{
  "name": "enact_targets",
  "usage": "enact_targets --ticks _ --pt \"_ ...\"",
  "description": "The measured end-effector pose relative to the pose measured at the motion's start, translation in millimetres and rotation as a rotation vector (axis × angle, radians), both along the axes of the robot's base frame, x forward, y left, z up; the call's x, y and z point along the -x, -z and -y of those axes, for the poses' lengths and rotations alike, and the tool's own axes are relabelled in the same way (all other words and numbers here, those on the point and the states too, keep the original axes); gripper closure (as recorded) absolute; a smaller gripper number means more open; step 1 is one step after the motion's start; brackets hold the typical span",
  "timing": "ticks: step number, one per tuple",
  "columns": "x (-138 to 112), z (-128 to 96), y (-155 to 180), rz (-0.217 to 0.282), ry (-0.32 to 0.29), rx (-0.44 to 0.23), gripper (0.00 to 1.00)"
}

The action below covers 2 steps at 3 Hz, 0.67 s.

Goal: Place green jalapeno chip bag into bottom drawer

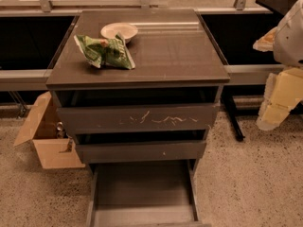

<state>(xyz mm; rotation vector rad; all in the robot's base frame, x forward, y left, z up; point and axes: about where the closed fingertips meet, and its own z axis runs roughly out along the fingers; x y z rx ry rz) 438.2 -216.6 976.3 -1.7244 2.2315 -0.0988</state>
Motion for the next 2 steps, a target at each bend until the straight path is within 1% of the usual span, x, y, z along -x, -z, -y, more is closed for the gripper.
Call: enact_targets --ticks 1,2 --pt "-1.8 0.3 -1.1 0.009 0.004 -0.003 0.00" --pt "-10.9 2.1 -7.1 0.054 0.026 -0.021 0.00"
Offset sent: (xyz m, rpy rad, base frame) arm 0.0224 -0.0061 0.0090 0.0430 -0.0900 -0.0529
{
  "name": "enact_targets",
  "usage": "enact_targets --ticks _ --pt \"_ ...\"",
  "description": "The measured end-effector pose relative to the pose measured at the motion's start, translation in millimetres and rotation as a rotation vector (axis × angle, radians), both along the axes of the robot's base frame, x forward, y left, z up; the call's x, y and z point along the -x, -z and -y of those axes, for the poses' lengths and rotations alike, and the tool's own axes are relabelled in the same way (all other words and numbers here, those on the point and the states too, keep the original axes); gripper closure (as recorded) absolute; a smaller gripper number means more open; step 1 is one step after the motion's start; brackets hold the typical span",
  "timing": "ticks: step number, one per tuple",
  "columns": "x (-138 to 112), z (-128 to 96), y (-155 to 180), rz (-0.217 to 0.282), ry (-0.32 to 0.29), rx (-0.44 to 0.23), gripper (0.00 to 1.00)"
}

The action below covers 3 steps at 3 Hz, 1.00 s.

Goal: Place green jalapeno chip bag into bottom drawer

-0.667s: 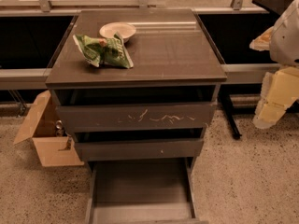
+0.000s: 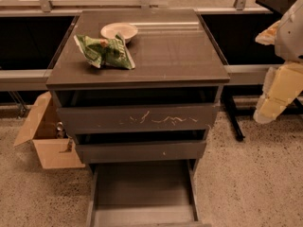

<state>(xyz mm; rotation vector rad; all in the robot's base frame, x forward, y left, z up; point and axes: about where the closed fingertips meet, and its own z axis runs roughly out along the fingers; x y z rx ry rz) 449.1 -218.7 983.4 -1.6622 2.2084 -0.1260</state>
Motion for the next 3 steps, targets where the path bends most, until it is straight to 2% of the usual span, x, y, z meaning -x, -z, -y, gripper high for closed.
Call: enact_targets --ticks 1,2,3 --pt "-62 -22 -6 0.143 -0.045 -0.119 0.00" --pt "-110 -47 -7 0.228 -0.083 -0.236 0.00" --pt "-150 -91 -4 0.277 -0.123 -0.394 0.00"
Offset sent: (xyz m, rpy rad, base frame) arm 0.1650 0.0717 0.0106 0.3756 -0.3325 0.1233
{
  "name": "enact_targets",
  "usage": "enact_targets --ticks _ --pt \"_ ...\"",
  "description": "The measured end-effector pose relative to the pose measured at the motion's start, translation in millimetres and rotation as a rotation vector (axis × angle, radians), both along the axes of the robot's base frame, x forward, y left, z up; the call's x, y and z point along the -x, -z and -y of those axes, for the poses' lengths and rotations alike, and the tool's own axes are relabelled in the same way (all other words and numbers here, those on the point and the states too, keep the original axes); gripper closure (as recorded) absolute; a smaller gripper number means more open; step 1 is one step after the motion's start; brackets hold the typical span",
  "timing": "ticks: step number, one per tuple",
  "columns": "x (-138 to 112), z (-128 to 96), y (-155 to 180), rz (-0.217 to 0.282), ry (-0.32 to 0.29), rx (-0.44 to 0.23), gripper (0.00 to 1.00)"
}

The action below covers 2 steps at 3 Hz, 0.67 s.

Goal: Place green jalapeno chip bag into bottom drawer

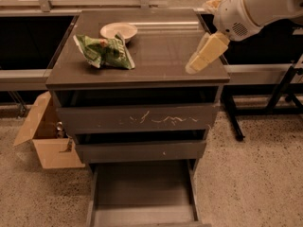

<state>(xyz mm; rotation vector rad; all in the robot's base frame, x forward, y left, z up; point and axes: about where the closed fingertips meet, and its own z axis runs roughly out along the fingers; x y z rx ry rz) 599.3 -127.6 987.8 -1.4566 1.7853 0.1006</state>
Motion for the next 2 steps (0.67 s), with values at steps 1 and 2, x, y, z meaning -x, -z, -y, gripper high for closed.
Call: enact_targets --ticks 1,2 --pt "-6.4 -7.9 0.1 0.007 -0.006 -0.029 0.00" --pt "-11.0 -14.8 2.4 0.009 -0.023 -0.036 0.00"
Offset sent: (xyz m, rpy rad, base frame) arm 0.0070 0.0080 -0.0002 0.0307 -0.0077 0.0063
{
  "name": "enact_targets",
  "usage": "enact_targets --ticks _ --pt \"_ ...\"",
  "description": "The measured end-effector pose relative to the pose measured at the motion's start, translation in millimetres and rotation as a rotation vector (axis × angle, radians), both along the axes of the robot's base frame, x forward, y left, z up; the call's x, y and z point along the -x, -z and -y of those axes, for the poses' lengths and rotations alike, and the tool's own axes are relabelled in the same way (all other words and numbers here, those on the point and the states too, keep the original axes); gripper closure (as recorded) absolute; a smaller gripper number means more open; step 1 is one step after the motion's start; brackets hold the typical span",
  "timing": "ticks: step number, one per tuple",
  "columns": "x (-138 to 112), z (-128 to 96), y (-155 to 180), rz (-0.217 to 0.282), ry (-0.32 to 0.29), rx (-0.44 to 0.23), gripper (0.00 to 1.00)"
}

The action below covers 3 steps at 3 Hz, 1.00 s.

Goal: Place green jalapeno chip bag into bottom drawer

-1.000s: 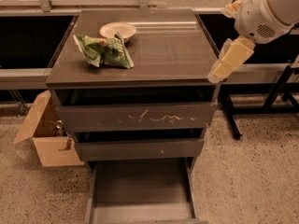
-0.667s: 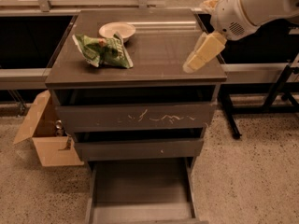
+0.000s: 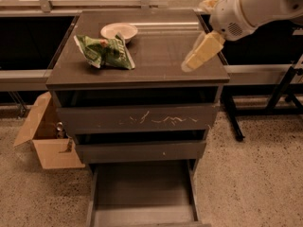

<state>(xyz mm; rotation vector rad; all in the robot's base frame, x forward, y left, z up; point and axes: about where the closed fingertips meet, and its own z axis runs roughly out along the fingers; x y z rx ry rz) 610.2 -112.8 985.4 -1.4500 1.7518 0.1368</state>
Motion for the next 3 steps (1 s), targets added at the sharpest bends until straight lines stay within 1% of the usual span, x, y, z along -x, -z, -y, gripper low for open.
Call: enact_targets --ticks 1,2,3 --pt "-16 -25 9 0.004 -0.059 -0.026 0.00" --pt "-41 -79 18 0.005 -0.177 -0.074 0.00" --pt "-53 -111 25 0.006 -0.226 -0.106 0.00"
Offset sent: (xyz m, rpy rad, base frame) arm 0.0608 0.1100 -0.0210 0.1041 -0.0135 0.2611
